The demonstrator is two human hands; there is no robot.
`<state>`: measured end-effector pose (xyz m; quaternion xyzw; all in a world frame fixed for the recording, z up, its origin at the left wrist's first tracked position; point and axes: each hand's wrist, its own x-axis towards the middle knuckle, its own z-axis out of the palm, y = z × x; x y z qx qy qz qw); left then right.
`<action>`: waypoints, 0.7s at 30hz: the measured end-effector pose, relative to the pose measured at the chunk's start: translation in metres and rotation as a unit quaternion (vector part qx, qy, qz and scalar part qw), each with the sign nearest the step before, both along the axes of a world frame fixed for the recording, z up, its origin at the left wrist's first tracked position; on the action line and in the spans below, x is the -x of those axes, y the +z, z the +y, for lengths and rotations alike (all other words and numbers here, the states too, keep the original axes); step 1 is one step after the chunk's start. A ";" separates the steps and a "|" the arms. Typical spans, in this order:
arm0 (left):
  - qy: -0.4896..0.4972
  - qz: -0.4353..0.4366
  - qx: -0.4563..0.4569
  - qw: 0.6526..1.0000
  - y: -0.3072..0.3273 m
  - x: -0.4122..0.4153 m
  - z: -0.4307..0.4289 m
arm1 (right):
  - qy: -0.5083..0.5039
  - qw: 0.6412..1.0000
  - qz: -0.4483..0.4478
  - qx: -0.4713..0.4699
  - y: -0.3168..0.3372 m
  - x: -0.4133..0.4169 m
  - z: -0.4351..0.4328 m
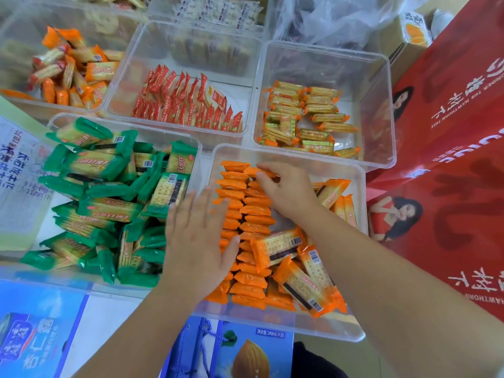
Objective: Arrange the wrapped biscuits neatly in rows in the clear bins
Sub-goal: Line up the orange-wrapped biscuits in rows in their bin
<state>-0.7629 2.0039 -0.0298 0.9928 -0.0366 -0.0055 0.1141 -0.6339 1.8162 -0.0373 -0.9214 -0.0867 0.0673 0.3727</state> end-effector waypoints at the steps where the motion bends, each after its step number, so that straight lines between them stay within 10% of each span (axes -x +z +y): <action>1: 0.020 -0.001 0.007 1.000 -0.002 0.008 0.004 | -0.028 0.999 0.017 -0.030 -0.002 0.001 -0.001; 9: 0.016 0.010 -0.054 0.998 -0.013 0.018 0.005 | -0.237 0.886 0.328 -0.227 -0.014 0.000 0.007; 21: 0.008 -0.001 -0.058 0.998 -0.018 0.019 0.005 | -0.231 0.843 0.402 -0.274 -0.009 -0.009 0.013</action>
